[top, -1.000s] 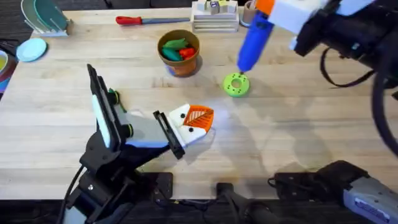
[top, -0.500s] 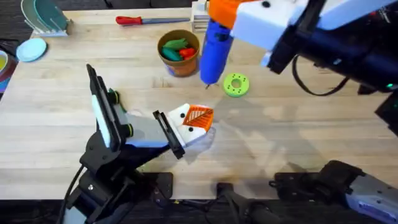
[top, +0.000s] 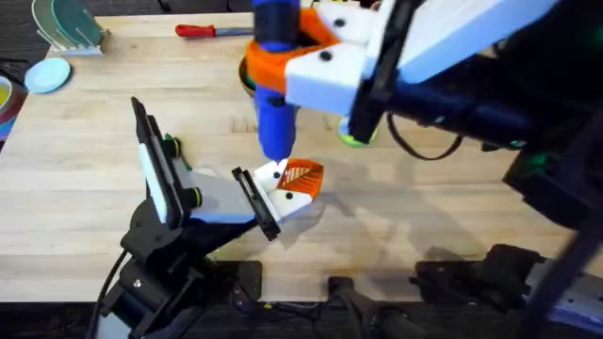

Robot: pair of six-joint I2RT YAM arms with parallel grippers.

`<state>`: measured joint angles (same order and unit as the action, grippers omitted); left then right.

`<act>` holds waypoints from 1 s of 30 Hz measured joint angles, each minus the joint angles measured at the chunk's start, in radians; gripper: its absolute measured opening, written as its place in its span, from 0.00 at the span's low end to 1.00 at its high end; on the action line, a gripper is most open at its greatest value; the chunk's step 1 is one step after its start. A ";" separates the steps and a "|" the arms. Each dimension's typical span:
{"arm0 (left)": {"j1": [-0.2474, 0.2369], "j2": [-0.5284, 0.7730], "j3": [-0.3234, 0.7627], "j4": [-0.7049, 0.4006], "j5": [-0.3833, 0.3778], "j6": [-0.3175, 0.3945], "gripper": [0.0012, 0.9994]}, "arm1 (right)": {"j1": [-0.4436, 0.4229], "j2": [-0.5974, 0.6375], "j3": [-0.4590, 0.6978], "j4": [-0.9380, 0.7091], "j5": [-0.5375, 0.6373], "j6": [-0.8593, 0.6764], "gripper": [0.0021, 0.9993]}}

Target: Pick up the gripper from the table and insert it into the empty holder that is missing its gripper. Then pick up a screw, insert it into the mounting hole, and use the screwdriver to tighten it. Finally, clean up the table by picking up the vegetable and placing it into the bucket.

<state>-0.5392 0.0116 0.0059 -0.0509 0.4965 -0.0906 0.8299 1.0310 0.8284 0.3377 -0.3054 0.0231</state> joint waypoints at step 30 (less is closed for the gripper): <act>0.000 0.000 0.000 -0.002 0.000 0.000 0.01 | 0.011 0.066 -0.001 0.023 -0.040 0.007 0.02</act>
<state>-0.5392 0.0120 0.0059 -0.0525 0.4965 -0.0910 0.8413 1.0969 0.8276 0.3611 -0.3454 0.0303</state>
